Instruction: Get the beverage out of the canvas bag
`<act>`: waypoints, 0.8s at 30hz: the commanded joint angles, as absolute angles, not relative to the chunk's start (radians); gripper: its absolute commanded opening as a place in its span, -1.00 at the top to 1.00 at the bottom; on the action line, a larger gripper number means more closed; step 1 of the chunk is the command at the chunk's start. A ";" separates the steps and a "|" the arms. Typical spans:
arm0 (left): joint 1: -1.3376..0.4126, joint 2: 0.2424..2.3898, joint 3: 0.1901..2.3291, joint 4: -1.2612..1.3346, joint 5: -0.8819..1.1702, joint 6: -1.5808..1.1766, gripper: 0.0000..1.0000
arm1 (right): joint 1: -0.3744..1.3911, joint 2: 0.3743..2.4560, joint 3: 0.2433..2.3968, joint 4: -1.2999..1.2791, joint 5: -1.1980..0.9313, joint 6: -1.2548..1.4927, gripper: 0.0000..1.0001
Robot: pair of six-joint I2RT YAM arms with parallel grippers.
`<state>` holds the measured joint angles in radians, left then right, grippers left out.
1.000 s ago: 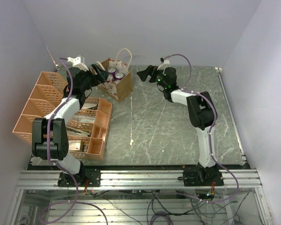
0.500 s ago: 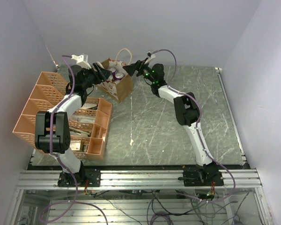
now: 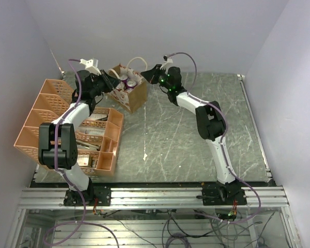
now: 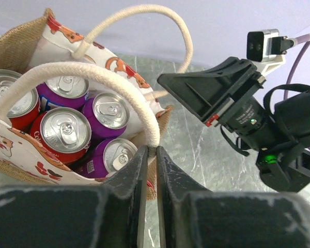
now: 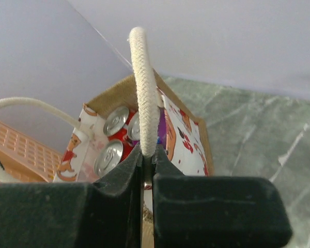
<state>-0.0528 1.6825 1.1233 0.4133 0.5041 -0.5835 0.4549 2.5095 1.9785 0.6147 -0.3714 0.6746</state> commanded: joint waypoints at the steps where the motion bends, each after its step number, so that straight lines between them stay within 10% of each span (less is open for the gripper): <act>1: -0.047 1.618 1.167 0.419 0.565 -0.579 0.69 | 0.454 2.343 1.834 0.590 -0.376 0.668 1.00; 24: -0.229 1.400 1.214 0.019 0.485 -0.320 0.86 | 0.525 1.628 1.075 0.360 -0.266 0.564 1.00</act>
<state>-0.1337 1.4899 1.1229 0.0849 0.5415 -0.4557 0.4889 1.7382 1.0969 0.3824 -0.2943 0.5999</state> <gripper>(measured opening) 0.071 0.032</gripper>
